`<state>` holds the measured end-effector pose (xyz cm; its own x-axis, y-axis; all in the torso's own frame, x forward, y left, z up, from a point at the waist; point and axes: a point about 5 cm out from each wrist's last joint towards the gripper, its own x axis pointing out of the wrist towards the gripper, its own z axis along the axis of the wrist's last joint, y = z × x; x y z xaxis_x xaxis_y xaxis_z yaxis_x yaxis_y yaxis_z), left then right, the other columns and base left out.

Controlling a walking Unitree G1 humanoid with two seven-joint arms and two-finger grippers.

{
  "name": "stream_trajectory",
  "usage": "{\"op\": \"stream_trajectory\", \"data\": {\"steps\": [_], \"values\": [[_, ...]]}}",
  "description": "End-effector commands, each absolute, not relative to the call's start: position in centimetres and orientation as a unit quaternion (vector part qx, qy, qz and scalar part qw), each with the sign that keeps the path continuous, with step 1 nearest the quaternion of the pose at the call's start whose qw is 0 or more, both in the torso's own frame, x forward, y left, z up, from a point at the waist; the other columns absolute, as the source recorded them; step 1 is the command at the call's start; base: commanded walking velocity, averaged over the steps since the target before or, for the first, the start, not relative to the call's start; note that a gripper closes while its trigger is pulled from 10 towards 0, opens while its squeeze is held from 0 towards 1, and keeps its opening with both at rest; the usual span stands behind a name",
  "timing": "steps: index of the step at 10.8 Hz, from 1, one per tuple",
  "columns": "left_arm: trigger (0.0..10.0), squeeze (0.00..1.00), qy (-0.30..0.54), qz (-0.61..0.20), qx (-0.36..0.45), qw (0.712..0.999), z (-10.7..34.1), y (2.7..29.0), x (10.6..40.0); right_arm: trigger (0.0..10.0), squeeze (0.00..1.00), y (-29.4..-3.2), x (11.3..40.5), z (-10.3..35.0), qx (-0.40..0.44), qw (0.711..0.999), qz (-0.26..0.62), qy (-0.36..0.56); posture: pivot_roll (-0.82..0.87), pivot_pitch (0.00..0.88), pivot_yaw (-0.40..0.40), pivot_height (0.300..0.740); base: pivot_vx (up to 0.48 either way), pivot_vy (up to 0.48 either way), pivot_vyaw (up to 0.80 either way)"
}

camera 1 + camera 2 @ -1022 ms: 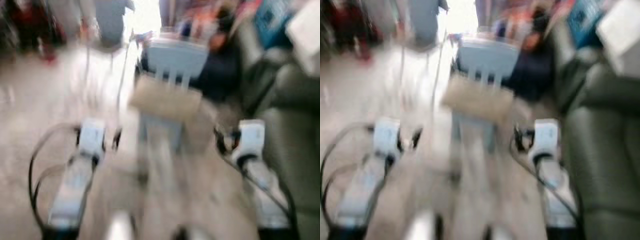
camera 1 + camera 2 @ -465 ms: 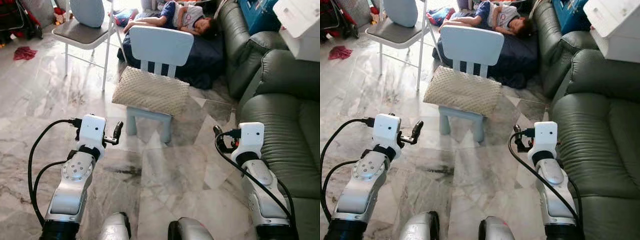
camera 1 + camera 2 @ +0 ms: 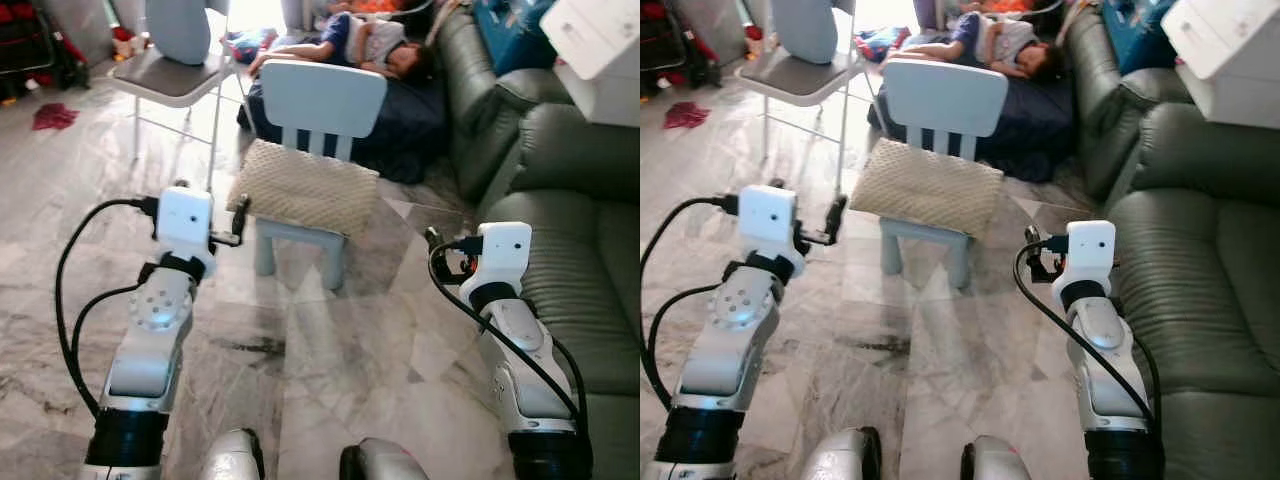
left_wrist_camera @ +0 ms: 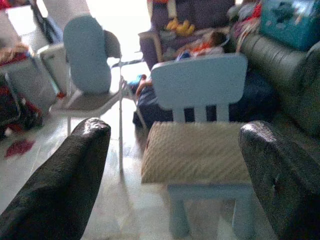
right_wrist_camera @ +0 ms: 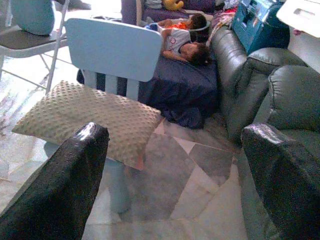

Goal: Move the pillow to the sofa

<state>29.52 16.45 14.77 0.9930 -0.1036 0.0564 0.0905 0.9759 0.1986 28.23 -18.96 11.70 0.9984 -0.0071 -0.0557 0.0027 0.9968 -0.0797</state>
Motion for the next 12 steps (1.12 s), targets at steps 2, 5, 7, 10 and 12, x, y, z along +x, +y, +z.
{"op": "stream_trajectory", "data": {"steps": [2, 5, 7, 10, 12], "values": [[10.0, 0.00, -0.026, -0.037, 0.101, 0.994, 14.7, 17.0, 29.6, 10.0, 0.00, -19.1, 28.7, 11.7, -0.036, 0.999, -0.009, 0.033, -0.06, 0.124, -0.029, 0.740, 0.000, 0.000, 0.00], [10.0, 0.00, 0.012, -0.040, 0.101, 0.994, 12.0, 17.0, 29.2, 10.0, 0.00, -18.3, 28.5, 10.3, -0.029, 0.998, 0.006, 0.057, -0.05, 0.099, -0.040, 0.740, 0.000, 0.000, 0.00], [10.0, 0.00, 0.072, -0.066, 0.094, 0.991, 7.9, 16.8, 28.0, 10.0, 0.00, -18.8, 27.2, 7.6, 0.001, 0.995, -0.016, 0.099, -0.03, 0.019, -0.069, 0.740, 0.000, 0.000, 0.00], [10.0, 0.00, 0.112, -0.075, 0.126, 0.983, 5.9, 18.1, 25.5, 10.0, 0.00, -19.2, 25.0, 5.4, 0.008, 0.990, 0.006, 0.141, -0.02, 0.088, -0.098, 0.740, 0.000, 0.000, 0.00], [10.0, 0.00, 0.154, -0.068, 0.155, 0.974, 4.9, 19.9, 23.6, 10.0, 0.00, -18.8, 24.5, 5.1, 0.015, 0.990, 0.016, 0.139, 0.00, 0.117, -0.077, 0.740, 0.000, 0.000, 0.00]]}}
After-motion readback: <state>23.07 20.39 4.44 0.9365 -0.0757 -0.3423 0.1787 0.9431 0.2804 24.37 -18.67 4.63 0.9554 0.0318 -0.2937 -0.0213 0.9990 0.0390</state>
